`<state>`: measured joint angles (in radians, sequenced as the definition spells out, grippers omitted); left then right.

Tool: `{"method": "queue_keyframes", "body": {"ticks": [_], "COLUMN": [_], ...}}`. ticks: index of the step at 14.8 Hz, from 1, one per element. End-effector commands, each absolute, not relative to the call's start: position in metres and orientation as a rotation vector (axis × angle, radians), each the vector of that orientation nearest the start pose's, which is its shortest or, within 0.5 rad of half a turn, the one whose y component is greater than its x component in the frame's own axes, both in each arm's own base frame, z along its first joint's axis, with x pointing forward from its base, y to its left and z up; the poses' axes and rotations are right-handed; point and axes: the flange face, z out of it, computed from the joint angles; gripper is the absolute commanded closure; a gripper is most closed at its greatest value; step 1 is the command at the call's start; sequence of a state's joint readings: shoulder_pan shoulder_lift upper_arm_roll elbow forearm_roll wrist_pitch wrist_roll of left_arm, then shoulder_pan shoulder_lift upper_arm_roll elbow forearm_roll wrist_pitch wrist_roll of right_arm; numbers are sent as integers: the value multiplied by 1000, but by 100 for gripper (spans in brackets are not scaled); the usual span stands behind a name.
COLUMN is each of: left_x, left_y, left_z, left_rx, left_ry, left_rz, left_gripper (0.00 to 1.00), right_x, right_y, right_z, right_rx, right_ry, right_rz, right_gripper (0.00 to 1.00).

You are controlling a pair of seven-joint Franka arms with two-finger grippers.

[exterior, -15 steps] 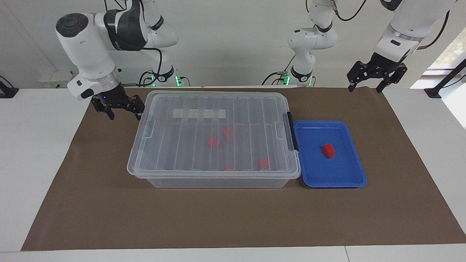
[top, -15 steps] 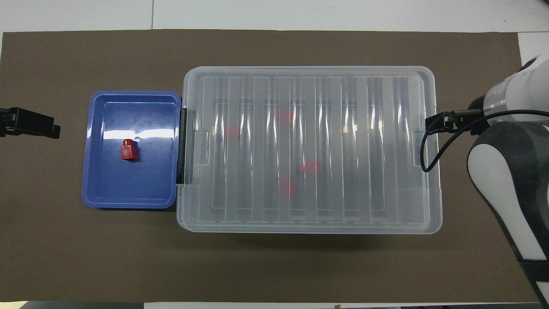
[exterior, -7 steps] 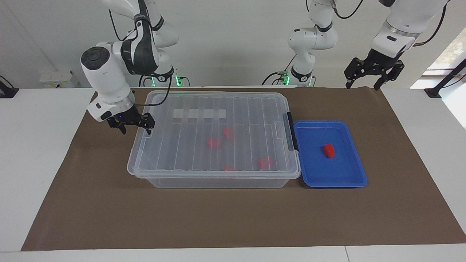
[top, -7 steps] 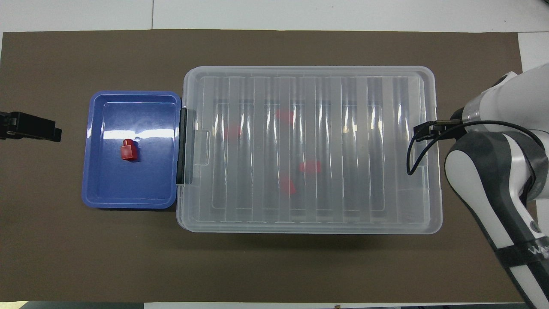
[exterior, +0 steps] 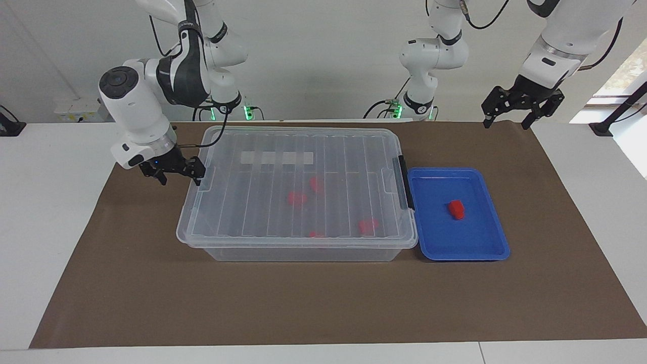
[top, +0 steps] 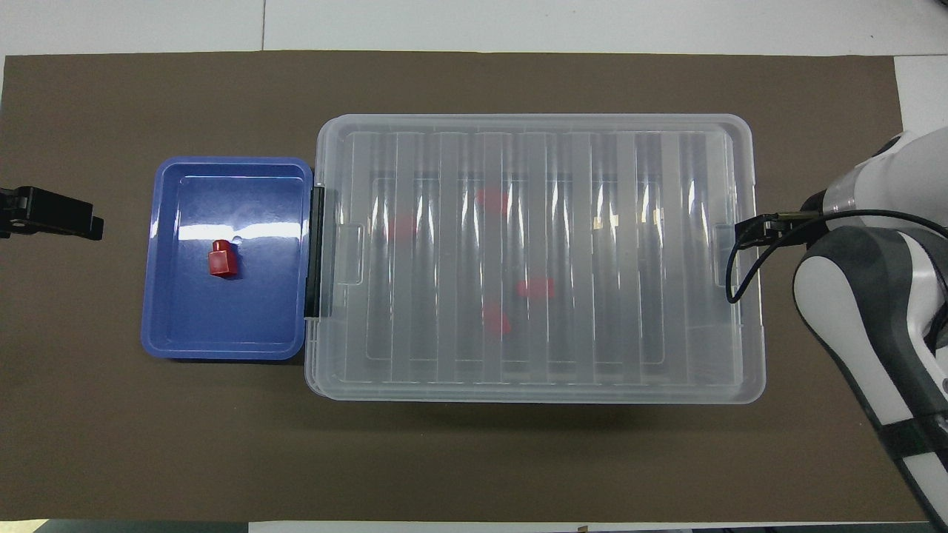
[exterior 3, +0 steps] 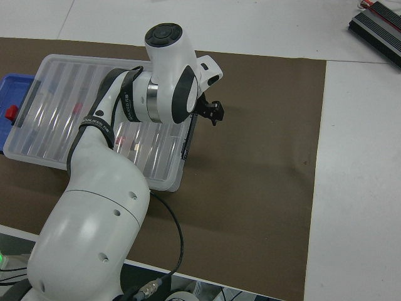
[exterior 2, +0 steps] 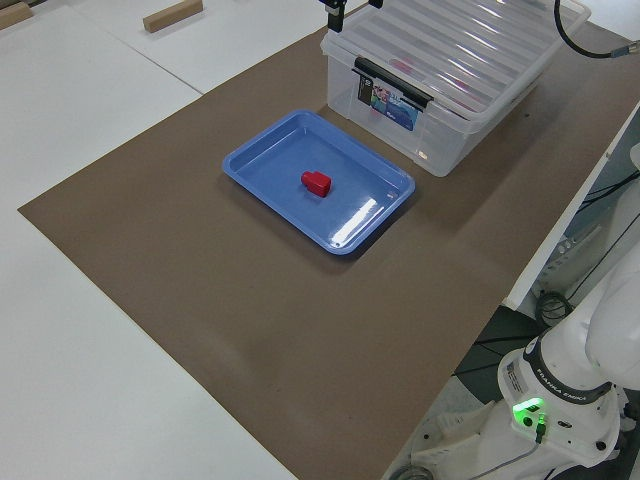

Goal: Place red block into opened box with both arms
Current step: 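Reach the right gripper to the near edge of the clear lid, then slide the lid toward the right gripper while the left gripper reaches the tray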

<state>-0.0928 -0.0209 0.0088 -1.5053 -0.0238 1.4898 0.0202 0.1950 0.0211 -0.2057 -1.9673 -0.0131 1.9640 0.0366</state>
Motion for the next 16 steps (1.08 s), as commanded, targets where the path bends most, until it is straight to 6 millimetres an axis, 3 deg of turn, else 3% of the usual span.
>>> {"method": "queue_keyframes", "body": {"ticks": [1,3,7,16], "left_x": [548,555,562,572], "left_y": [-41,-41,-41,-40], "left_z": [642,613,595,450], "left_rx": [-3172,-3173,-3172,-3166], "left_ry": [152,145,145,115], "left_rz": [-40,-57,-70,-101], "left_gripper": [0,0,0,0], "right_x": [551,551,550,544], "right_y": [-24,-38,-58,-107], "right_z": [460,461,462,463], "right_rx": [-3140,-3140,-3140,-3142], "right_ry": [31,24,-2,-55], "right_rz": [27,22,17,15], "right_gripper": [0,0,0,0]}}
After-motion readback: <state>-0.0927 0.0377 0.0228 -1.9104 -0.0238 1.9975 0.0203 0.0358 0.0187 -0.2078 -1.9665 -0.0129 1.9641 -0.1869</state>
